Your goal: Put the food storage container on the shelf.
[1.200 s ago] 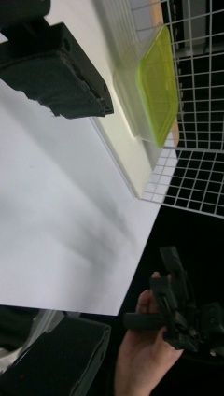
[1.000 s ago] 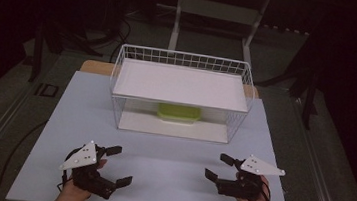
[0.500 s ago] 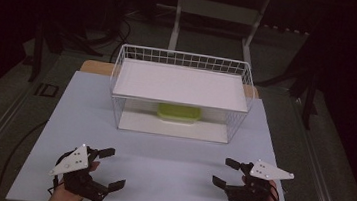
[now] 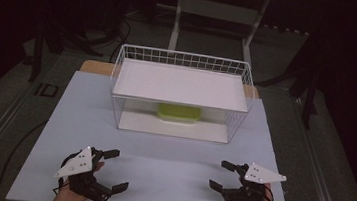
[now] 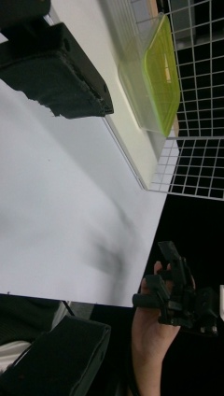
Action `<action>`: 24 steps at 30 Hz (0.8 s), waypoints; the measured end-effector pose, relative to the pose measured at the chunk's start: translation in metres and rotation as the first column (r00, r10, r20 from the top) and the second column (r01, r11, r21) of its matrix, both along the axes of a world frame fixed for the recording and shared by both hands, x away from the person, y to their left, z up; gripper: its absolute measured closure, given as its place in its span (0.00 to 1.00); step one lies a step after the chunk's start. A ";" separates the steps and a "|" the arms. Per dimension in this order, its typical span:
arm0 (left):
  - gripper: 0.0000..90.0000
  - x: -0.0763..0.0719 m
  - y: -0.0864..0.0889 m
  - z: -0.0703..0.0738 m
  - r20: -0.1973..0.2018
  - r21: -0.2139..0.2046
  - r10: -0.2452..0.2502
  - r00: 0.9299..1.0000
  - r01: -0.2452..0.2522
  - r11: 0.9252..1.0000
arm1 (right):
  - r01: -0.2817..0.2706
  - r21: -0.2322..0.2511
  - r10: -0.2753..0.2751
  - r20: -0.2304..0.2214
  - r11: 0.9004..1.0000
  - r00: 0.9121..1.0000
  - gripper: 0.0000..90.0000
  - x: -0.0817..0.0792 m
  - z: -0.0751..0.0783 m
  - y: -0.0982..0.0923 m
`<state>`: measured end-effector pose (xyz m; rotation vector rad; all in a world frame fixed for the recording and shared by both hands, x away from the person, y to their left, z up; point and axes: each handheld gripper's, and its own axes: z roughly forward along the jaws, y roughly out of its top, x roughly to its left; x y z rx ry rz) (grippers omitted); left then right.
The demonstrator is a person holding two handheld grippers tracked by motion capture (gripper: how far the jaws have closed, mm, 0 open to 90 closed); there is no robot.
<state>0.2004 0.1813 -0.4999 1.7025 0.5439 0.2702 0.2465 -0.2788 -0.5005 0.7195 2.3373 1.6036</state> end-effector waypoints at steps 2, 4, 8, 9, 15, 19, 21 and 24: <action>0.00 0.001 -0.001 0.000 0.017 0.009 -0.004 1.000 0.004 1.000 | -0.003 -0.001 0.003 -0.008 1.000 1.000 0.22 0.001 -0.001 0.001; 0.00 0.002 -0.001 -0.001 0.029 0.019 -0.002 1.000 0.002 1.000 | -0.002 -0.011 0.002 -0.003 1.000 1.000 0.22 0.001 -0.003 0.002; 0.00 0.004 -0.001 -0.007 0.007 0.028 0.000 1.000 0.000 1.000 | -0.001 -0.035 0.001 -0.004 0.999 1.000 0.19 0.002 -0.007 0.005; 0.00 0.005 -0.001 -0.008 0.006 0.036 0.001 1.000 -0.001 0.999 | 0.000 -0.035 0.000 -0.008 0.999 1.000 0.18 0.003 -0.009 0.005; 0.00 0.007 -0.003 -0.014 -0.011 0.075 0.023 1.000 -0.022 0.997 | 0.037 -0.031 -0.038 -0.038 0.999 0.999 0.17 0.005 -0.010 0.003; 0.00 0.009 -0.004 -0.018 -0.031 0.089 0.031 0.999 -0.028 0.996 | 0.059 -0.047 -0.061 -0.053 0.997 0.997 0.17 0.007 -0.014 0.002; 0.00 0.010 -0.005 -0.019 -0.038 0.094 0.035 0.999 -0.031 0.995 | 0.061 -0.053 -0.064 -0.049 0.997 0.997 0.17 0.008 -0.016 0.002; 0.00 0.011 -0.003 -0.020 -0.046 0.089 0.047 0.998 -0.042 0.995 | 0.063 -0.055 -0.066 -0.051 0.997 0.997 0.17 0.008 -0.017 0.001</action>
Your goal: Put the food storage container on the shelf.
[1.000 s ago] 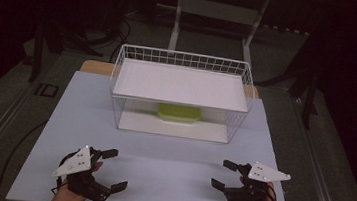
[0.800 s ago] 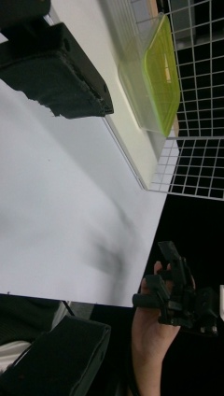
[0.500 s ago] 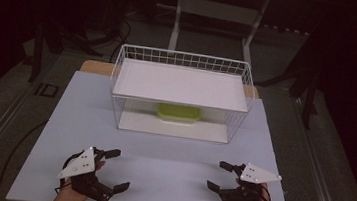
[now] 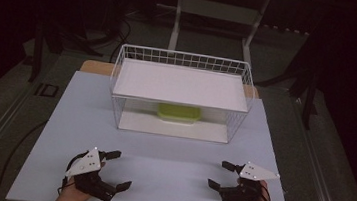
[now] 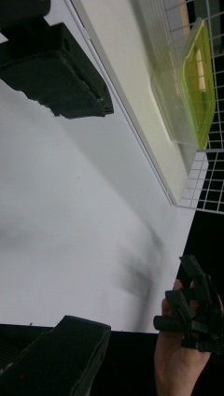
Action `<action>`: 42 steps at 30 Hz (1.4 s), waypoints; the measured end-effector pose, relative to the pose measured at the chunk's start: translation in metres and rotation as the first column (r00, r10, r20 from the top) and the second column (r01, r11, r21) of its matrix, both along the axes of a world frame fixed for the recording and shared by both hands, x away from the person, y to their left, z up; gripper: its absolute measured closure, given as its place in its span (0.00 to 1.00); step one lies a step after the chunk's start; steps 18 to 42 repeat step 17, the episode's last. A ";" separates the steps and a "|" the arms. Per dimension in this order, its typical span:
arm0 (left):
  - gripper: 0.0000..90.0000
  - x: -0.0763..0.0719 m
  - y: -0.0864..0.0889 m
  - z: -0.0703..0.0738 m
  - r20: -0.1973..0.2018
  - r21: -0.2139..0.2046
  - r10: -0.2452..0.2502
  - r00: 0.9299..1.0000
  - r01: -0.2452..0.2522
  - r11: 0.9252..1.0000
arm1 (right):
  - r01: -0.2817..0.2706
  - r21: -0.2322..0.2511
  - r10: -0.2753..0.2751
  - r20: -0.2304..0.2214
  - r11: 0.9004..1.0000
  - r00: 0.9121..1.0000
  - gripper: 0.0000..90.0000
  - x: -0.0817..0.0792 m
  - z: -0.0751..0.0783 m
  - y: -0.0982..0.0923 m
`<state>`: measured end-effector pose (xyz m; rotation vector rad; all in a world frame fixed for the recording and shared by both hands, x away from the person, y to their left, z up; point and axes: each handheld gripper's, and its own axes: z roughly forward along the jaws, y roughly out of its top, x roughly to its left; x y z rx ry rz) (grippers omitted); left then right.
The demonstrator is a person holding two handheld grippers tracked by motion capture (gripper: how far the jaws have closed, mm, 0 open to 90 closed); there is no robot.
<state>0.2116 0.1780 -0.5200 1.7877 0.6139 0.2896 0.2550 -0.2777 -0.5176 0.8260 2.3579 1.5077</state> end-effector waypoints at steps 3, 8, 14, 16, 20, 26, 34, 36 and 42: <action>0.00 0.002 0.003 0.000 -0.002 -0.013 0.021 1.000 -0.021 1.000 | 0.008 0.006 -0.008 -0.006 1.000 1.000 0.17 0.001 -0.001 -0.001; 0.00 0.003 0.006 0.001 0.001 -0.016 0.045 0.999 -0.045 0.999 | 0.023 -0.005 -0.023 -0.009 1.000 1.000 0.17 0.002 -0.002 -0.001; 0.00 0.004 0.008 0.000 -0.010 -0.021 0.058 0.998 -0.058 0.998 | 0.020 -0.006 -0.020 -0.010 1.000 1.000 0.17 0.002 -0.002 0.000; 0.00 0.005 0.009 0.000 -0.014 -0.025 0.057 0.998 -0.057 0.998 | 0.017 -0.004 -0.017 -0.014 1.000 1.000 0.17 0.002 -0.003 0.000; 0.00 0.005 0.009 0.000 -0.015 -0.025 0.059 0.998 -0.059 0.998 | 0.020 -0.007 -0.020 -0.014 1.000 1.000 0.17 0.002 -0.003 0.000; 0.00 0.005 0.009 0.000 -0.015 -0.025 0.059 0.998 -0.059 0.998 | 0.020 -0.007 -0.020 -0.014 1.000 1.000 0.17 0.002 -0.003 0.000; 0.00 0.005 0.009 0.000 -0.015 -0.025 0.059 0.998 -0.059 0.998 | 0.020 -0.007 -0.020 -0.014 1.000 1.000 0.17 0.002 -0.003 0.000; 0.00 0.005 0.009 0.000 -0.015 -0.025 0.059 0.998 -0.059 0.998 | 0.020 -0.007 -0.020 -0.014 1.000 1.000 0.17 0.002 -0.003 0.000; 0.00 0.005 0.009 0.000 -0.015 -0.025 0.059 0.998 -0.059 0.998 | 0.020 -0.007 -0.020 -0.014 1.000 1.000 0.17 0.002 -0.003 0.000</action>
